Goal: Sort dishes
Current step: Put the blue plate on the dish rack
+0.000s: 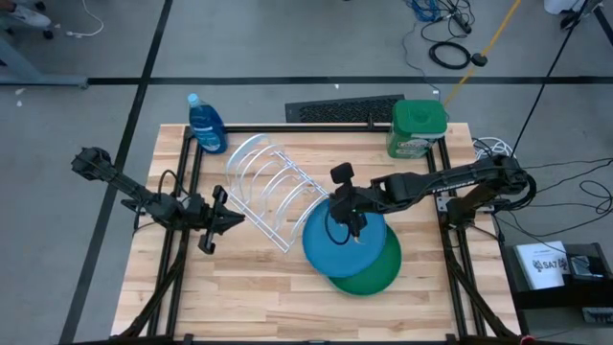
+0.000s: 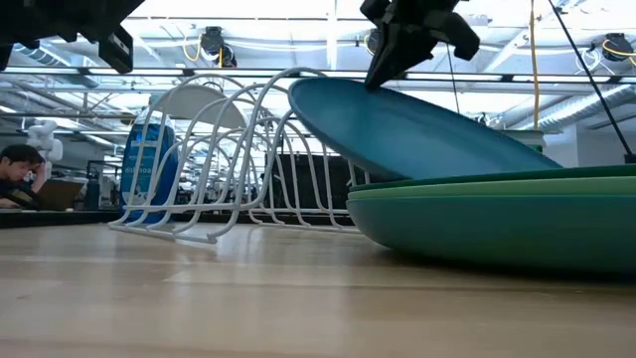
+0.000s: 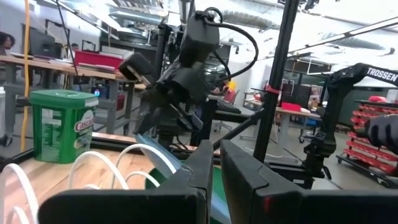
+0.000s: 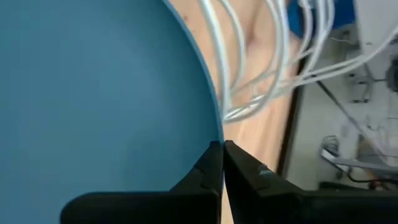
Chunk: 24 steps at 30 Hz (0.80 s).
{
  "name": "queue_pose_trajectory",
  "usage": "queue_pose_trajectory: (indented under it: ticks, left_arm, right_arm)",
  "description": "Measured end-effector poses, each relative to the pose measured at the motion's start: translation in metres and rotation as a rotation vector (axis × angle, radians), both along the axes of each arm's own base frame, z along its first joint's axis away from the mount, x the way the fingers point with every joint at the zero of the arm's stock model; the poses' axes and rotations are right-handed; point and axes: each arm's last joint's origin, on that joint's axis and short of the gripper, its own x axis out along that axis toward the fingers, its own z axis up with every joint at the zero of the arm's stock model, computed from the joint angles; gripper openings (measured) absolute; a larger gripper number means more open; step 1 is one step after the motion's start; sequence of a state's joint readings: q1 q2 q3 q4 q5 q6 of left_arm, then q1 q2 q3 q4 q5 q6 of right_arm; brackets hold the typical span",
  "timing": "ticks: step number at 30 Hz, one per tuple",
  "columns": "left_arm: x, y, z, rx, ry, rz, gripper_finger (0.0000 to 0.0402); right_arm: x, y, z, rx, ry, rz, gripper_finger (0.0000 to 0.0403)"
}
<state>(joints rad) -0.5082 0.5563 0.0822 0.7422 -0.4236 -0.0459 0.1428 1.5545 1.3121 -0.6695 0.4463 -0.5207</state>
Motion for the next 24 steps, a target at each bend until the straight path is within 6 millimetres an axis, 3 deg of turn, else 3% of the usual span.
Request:
queue_pose_trajectory:
  ticks: [12,24]
  left_arm:
    - [0.001,0.001,-0.002,-0.001,0.023,0.047,0.0031]
    - [0.001,0.003,-0.003,-0.009,0.036,0.098,0.0031]
  right_arm:
    - [-0.004,0.015,0.019,-0.074,-0.098,0.046,0.0]
    - [-0.015,0.031,0.066,-0.096,-0.234,0.103,0.0001]
